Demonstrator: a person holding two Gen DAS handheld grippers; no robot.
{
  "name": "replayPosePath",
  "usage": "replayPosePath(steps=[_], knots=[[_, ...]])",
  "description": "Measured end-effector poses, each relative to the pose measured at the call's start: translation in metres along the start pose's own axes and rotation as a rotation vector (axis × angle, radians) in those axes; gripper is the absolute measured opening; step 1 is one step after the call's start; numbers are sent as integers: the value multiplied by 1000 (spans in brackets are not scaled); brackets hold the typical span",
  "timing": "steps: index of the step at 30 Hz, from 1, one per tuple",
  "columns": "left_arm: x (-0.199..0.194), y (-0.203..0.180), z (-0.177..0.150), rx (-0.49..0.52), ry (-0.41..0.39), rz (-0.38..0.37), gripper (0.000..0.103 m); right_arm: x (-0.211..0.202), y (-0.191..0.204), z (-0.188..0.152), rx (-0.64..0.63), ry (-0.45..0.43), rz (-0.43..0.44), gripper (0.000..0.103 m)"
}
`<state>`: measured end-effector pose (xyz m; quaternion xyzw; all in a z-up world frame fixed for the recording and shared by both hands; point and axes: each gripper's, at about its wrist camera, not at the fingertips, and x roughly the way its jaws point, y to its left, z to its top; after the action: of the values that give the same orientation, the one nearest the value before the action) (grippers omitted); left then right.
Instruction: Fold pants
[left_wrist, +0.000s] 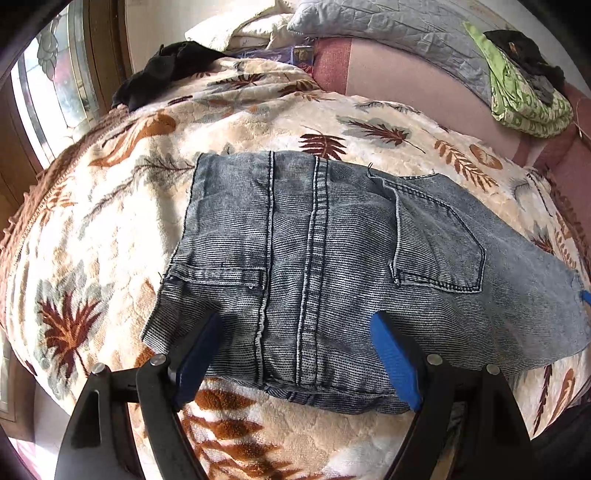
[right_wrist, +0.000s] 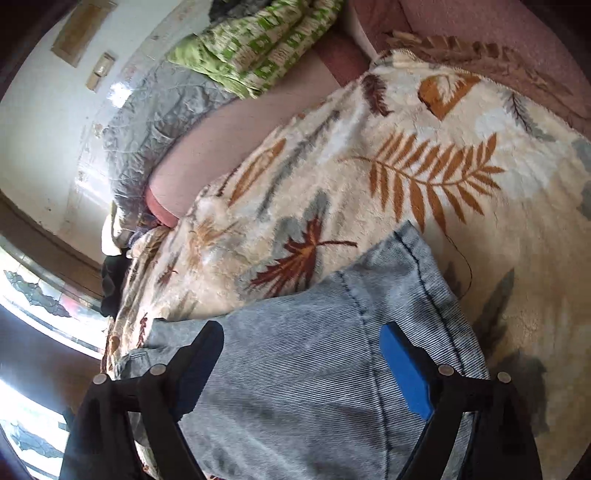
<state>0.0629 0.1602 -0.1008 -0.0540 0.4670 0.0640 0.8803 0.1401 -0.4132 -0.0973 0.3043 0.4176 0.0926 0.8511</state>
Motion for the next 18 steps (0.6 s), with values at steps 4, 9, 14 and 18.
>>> replayPosePath(steps=[4, 9, 14, 18], knots=[[-11, -6, -3, 8, -47, 35, 83, -9, 14, -24, -69, 1, 27, 89], [15, -13, 2, 40, 108, 172, 84, 15, 10, -39, -106, 93, -64, 89], [-16, -19, 4, 27, 12, 107, 84, -18, 2, -34, -39, -33, 57, 89], [13, -26, -2, 66, 113, 148, 92, 6, -11, -38, -20, 83, 12, 91]])
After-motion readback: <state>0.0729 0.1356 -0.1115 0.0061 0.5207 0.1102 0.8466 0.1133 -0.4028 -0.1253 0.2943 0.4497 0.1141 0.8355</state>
